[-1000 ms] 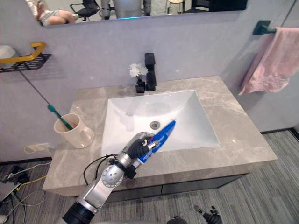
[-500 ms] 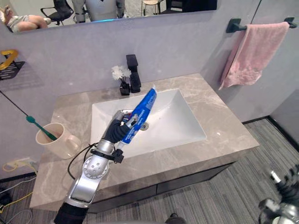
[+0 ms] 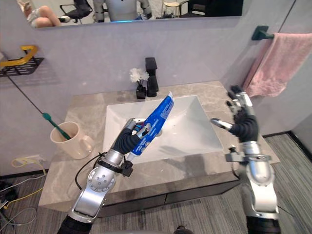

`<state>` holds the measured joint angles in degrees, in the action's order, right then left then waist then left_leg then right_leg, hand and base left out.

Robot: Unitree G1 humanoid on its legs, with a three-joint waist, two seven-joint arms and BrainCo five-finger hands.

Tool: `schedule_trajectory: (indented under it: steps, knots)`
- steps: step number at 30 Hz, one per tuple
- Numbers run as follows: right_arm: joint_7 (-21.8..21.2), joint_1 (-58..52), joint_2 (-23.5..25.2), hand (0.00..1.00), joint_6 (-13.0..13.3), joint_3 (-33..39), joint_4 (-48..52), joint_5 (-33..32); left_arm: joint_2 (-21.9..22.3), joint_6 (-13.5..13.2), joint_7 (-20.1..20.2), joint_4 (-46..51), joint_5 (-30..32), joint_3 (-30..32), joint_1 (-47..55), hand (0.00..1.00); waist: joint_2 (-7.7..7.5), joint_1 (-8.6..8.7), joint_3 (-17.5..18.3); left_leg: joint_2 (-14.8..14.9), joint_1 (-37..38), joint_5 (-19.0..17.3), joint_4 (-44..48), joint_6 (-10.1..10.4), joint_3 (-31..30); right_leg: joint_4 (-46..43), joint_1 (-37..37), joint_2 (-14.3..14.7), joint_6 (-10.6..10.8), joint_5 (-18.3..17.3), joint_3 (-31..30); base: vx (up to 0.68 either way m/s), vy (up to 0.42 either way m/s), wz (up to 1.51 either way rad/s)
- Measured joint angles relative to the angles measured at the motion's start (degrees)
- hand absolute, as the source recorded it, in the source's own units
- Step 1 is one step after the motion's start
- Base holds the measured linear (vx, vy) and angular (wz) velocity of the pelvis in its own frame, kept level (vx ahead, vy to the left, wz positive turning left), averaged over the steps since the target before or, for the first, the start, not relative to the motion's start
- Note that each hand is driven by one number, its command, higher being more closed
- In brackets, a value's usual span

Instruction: Organize washtable

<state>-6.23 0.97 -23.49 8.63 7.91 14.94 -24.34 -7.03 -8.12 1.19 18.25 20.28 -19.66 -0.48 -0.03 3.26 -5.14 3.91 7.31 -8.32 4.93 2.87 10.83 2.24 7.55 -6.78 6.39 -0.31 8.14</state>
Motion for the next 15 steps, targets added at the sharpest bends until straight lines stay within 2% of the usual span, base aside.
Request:
schedule_trajectory:
  steps: [3,15]
  knots:
    - [-0.3,1.9,0.3,0.0,-0.1,-4.1,0.0,-1.4,0.0,0.0,0.0,0.0,0.0,-1.4,0.0,1.0,-0.01,-1.1,0.0,-0.2,-0.2,0.2,0.0,-0.3,-0.5,0.0,0.2,-0.5,0.0,0.0,0.6,-0.03,-0.009,0.15]
    - [-0.2,5.9,5.6,0.0,-1.4,-15.0,-1.1,-7.7,0.0,0.0,-1.8,-0.3,0.0,-3.4,0.0,1.0,-0.4,-1.28,0.3,-2.2,-0.9,2.2,-1.2,-1.6,-2.8,-0.1,0.2,-2.4,0.8,0.7,3.0,-0.05,0.004,0.11]
